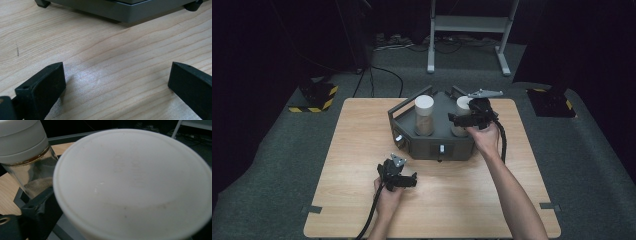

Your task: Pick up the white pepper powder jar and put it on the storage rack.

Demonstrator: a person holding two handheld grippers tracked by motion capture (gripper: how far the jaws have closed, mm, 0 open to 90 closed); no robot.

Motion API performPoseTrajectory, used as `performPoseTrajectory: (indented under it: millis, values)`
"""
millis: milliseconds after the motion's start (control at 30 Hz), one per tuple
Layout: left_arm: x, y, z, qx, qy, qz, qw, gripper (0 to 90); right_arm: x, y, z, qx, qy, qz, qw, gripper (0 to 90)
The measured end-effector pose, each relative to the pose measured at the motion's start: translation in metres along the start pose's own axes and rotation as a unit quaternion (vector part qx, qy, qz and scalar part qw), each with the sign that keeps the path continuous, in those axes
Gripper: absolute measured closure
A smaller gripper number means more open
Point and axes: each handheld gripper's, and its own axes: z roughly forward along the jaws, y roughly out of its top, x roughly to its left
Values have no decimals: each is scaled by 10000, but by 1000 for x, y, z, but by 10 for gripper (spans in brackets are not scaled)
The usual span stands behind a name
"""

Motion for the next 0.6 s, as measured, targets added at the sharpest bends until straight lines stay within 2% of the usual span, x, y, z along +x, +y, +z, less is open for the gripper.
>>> performPoseTrajectory:
  millis: [400,600]
  values:
    - [0,-1,0,-19,-4,-34,10000,12,-4,-7,-10,-123,75,-12,9999,18]
    - [0,0,0,-5,-4,-14,10000,12,-12,-17,-19,-177,107,74,9998,19]
